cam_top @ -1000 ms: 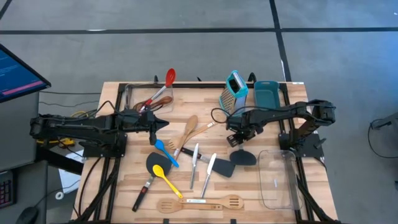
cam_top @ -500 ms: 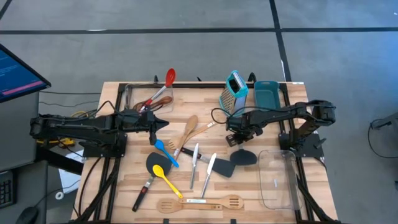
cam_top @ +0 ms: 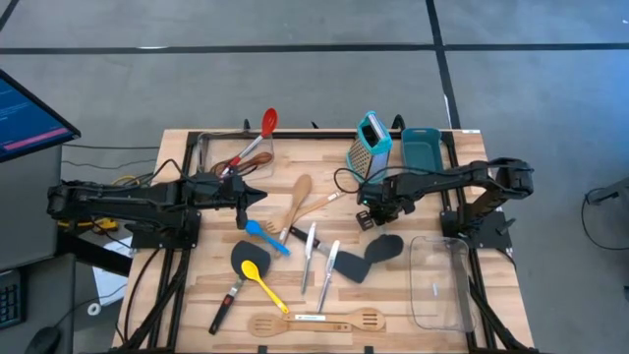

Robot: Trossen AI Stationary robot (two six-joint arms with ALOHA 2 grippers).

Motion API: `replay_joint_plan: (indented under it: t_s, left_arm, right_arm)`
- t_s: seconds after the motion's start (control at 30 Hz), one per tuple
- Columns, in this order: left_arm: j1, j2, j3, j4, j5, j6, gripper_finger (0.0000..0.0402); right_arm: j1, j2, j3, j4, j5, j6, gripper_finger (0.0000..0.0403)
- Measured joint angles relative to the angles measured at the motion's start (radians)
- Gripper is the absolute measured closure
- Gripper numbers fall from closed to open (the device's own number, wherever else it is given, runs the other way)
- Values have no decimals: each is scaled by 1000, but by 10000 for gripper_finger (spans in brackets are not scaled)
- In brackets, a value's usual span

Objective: Pick & Place Kitchen Items
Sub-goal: Put the right black turner spatula into the right transparent bin, then put the top right black turner spatula into the right transparent bin

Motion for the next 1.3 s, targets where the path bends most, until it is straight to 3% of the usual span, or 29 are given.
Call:
replay_joint_plan:
  t_s: [0.1,0.37,0.63,0.97,1.3]
  left_arm:
    - [0,0,0,0,0,0,399]
    - [0,0,0,0,0,0,399]
    - [0,0,0,0,0,0,399]
    - [0,0,0,0,0,0,399]
    - [0,0,0,0,0,0,399]
  right_arm:
    - [0,0,0,1,-8,-12,394]
    - [0,8,-4,13,-7,-32,316]
    - [0,11,-7,24,-3,-43,275]
    - [-6,9,-7,94,22,-53,257]
    - [-48,7,-5,110,70,-110,266]
